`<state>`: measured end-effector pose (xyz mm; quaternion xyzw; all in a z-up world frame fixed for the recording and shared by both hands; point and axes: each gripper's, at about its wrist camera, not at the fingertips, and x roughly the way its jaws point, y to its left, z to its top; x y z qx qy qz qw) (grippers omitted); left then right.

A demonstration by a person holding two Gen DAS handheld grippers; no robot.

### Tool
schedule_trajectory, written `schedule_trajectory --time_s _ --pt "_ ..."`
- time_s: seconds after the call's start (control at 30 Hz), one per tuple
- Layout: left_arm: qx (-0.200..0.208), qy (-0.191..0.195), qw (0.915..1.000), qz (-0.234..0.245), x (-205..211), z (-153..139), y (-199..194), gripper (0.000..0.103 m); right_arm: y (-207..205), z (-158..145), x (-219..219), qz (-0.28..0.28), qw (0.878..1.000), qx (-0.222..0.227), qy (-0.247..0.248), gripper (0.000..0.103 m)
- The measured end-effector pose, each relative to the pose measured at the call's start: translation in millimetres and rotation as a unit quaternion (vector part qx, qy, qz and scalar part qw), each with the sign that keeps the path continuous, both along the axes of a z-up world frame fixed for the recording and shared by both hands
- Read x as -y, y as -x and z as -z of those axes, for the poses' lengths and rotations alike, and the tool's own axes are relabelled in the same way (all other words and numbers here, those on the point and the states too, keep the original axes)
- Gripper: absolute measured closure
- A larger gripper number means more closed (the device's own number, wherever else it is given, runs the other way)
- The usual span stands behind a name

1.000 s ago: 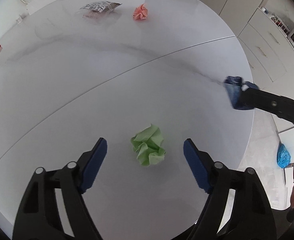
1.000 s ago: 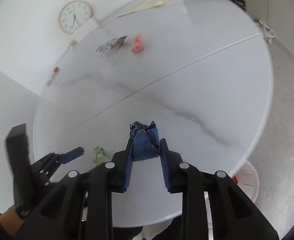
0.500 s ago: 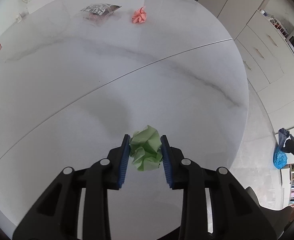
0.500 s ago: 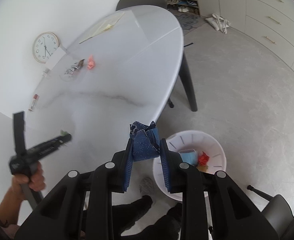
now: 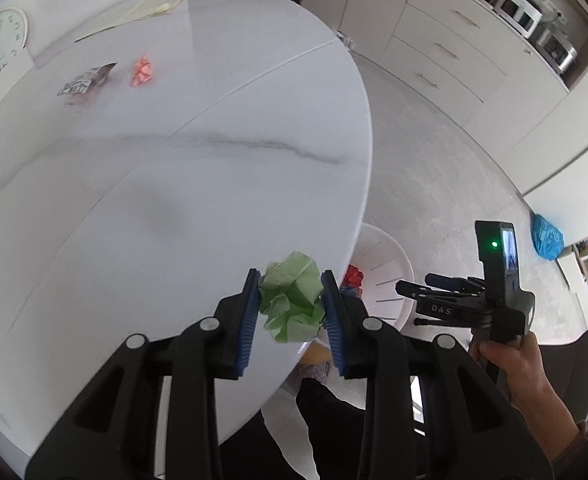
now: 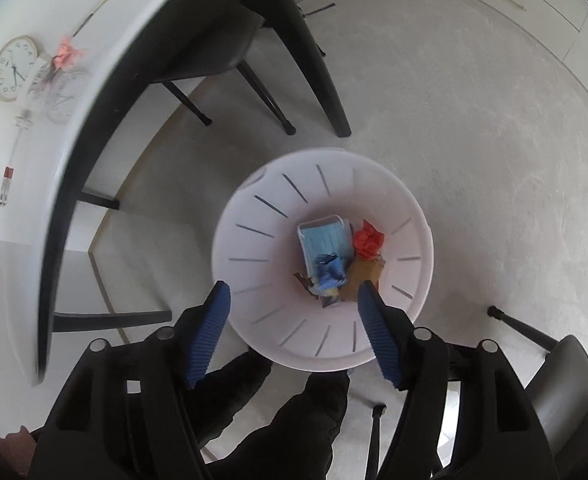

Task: Collect trash
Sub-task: 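Drop the blue cloth and green paper into the wastebasket, then grasp the pink crumpled paper with the right tool while the left tool grasps the clear snack packet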

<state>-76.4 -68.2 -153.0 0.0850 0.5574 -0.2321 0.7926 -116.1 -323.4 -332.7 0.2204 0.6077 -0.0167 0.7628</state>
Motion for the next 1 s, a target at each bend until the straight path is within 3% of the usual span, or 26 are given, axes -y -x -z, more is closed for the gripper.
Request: schedule_trajectory --time_s 0.1,0.27,0.43,0.47,0.6,0.77,1.0 --pt "0.0 -0.003 0.9994 0.034 26.7 1.5 12.5 0.072 13.3 -12.6 12.9 0.016 1.0 0.015 0.007 0.016" --pt "-0.011 -0.004 0.997 0.077 78.0 15.2 25.2 0.072 43.1 -53.7 41.4 0.039 0.998 0.042 0.041 0.01" --pt "-0.053 -0.008 0.995 0.084 113.5 45.9 24.7 0.069 67.9 -85.8 66.0 0.043 0.996 0.051 0.061 0.007" --pt "-0.063 -0.011 0.9947 0.081 117.7 53.3 23.9 0.065 70.9 -89.9 68.8 0.042 0.996 0.051 0.062 0.007" --pt "-0.083 -0.026 0.9944 0.06 124.0 70.5 24.2 0.032 79.7 -100.9 75.2 0.041 0.995 0.053 0.071 0.002" --pt "-0.075 -0.023 0.9964 0.032 115.1 58.6 28.4 0.014 82.5 -106.3 78.0 0.039 0.996 0.056 0.064 0.002" --pt "-0.025 -0.01 0.9995 -0.012 88.2 19.2 17.6 0.009 75.8 -124.7 75.4 0.022 0.995 0.076 0.062 0.003"
